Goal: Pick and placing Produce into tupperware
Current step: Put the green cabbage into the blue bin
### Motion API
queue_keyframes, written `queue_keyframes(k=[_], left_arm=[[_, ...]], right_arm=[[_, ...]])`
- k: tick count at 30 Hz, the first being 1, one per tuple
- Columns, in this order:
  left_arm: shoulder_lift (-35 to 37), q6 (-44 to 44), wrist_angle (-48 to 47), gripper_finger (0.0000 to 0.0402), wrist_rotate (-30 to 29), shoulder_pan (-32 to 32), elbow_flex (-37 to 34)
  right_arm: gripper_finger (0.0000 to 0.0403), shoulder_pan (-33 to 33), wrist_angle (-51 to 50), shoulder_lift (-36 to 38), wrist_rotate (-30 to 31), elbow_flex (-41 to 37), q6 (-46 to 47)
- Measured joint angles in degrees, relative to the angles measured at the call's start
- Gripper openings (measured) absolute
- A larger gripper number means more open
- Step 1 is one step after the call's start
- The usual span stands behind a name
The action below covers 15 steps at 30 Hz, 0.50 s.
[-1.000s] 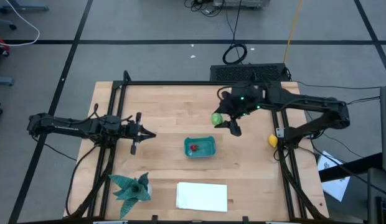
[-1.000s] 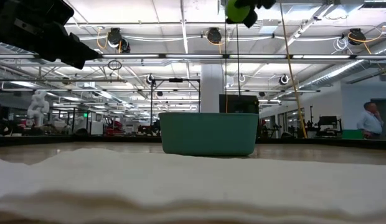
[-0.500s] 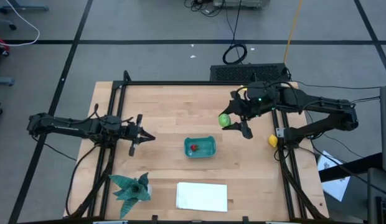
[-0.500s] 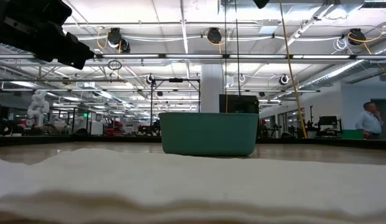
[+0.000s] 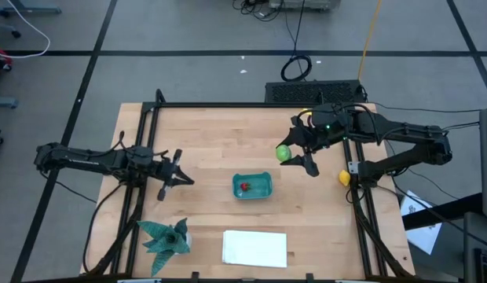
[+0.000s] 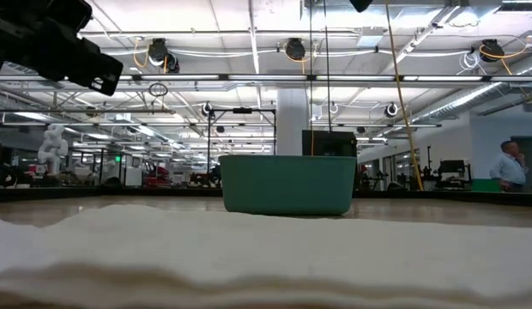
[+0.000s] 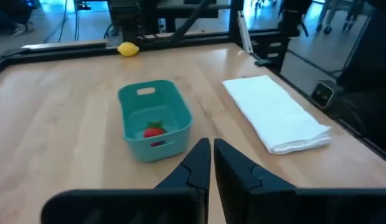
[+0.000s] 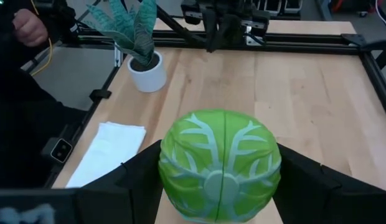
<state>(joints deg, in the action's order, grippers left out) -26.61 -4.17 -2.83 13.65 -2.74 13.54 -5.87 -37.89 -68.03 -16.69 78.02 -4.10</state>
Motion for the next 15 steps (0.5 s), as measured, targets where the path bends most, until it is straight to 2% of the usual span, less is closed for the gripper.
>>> queue_keyframes(k=[1,6,8,11,15], left_arm=[[0.0,-0.21,0.0,0.0026,-0.61,0.0,0.0],[-0.05,2.55,-0.53,0.0026,-12.68,0.05,0.0],[-0.42,5.11,-1.28,0.0026,-12.61,0.04,0.0],[-0.46,7.02,-0.33,0.0026,-9.2,0.02,0.0],[-0.42,7.6,0.1,0.0026,-9.43,0.04,0.0]], right_arm=[[0.0235,0.03,0.0,0.01,0.0,0.0,0.23],[0.0235,0.03,0.26,0.0,0.0,0.0,0.46],[0.0235,0.04,0.41,0.0,0.0,0.0,0.46],[0.0235,0.04,0.39,0.0,0.0,0.0,0.46],[0.0235,0.04,0.43,0.0,0.0,-0.02,0.47]])
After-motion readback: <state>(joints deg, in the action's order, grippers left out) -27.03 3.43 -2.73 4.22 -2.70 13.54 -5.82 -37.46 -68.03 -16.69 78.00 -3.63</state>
